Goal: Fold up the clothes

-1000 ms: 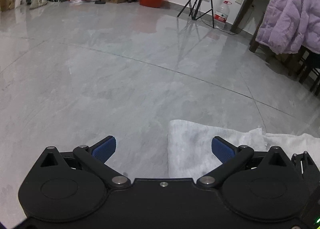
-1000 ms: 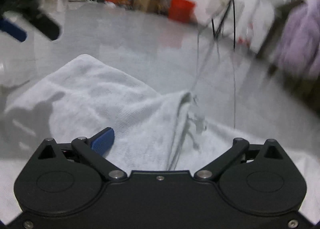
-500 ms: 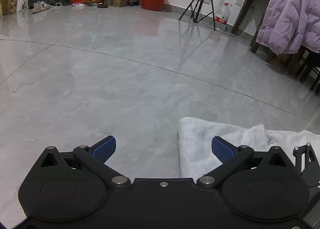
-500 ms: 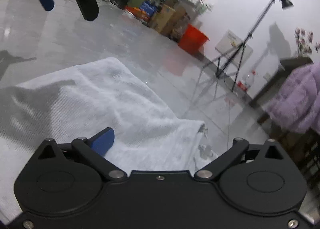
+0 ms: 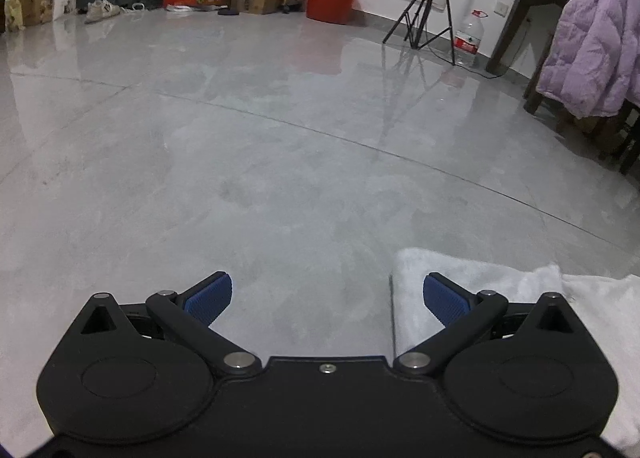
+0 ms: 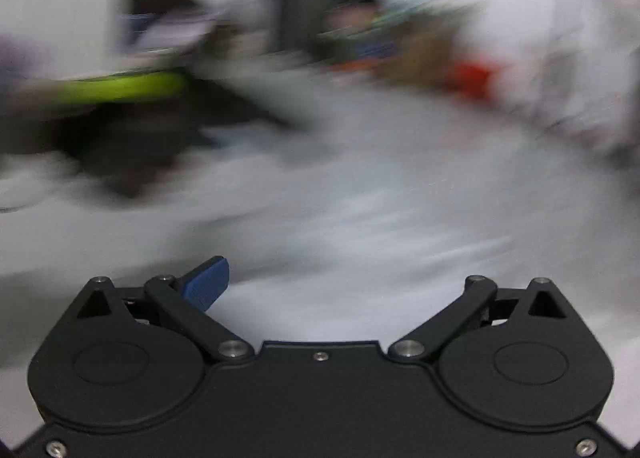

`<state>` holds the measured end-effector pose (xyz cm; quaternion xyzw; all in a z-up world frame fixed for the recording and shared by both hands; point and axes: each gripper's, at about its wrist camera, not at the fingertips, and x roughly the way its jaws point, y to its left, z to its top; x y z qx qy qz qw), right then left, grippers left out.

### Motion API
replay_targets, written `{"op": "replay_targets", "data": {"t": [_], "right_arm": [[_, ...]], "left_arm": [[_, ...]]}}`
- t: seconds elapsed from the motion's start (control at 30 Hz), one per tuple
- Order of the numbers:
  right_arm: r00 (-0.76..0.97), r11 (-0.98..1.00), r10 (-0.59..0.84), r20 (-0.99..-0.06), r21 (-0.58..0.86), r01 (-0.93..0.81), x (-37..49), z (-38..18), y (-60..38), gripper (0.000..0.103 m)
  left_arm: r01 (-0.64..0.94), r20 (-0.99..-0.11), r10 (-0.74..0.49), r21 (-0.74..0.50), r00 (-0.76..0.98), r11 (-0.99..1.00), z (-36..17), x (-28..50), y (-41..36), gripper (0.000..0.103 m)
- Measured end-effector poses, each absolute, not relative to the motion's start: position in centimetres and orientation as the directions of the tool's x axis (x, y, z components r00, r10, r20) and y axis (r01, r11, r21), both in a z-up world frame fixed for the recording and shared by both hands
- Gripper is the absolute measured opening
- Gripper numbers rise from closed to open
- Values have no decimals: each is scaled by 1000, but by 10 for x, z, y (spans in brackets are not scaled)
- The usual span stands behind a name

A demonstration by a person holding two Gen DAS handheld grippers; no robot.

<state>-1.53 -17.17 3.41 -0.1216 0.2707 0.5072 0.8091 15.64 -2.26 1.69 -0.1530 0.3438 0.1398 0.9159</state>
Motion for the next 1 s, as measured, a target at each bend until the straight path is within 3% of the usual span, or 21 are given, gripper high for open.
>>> {"op": "replay_targets", "data": {"t": [0.13,0.23,0.27,0.33,0.43,0.53,0.6,0.7,0.83,0.9,1.0], "right_arm": [[-84,150,776,-625,312,-938,-88,10,-159,100],[-196,65,781,-593,389,-919,-96,12,-159,100],[-190,60,791,-582,384,-921,-94,15,-160,100],[5,188,804,-595,246,-951,-75,23,-159,100],[345,340,738,-580,-122,-933,-52,21,-146,100],[458,262,720,-521,-408,-875,-32,3,-122,100],[479,231,704,-525,-468,-853,-18,-9,-106,100],[500,265,675,-542,-454,-850,8,-21,-90,100],[482,302,663,-573,-384,-872,31,-28,-79,101],[475,330,669,-572,-344,-879,36,-29,-77,102],[450,386,673,-587,-241,-891,47,-29,-77,102]], "left_arm": [[-340,-677,129,-188,725,921,19,163,-26,103],[-318,-669,133,-162,732,934,18,164,-29,103],[-316,-673,134,-155,728,936,16,166,-29,103],[-319,-688,135,-147,713,937,12,173,-28,103],[-325,-718,132,-137,683,936,1,190,-22,103],[-270,-758,92,-114,646,956,-8,210,-25,102],[-231,-775,84,-81,626,970,-14,219,-29,102],[-202,-799,70,-65,598,977,-25,225,-33,102],[-186,-810,-9,-146,587,972,-36,225,-27,99],[-170,-802,-44,-179,596,969,-41,225,-26,93],[-119,-789,-69,-177,610,977,-41,223,-32,72]]}}
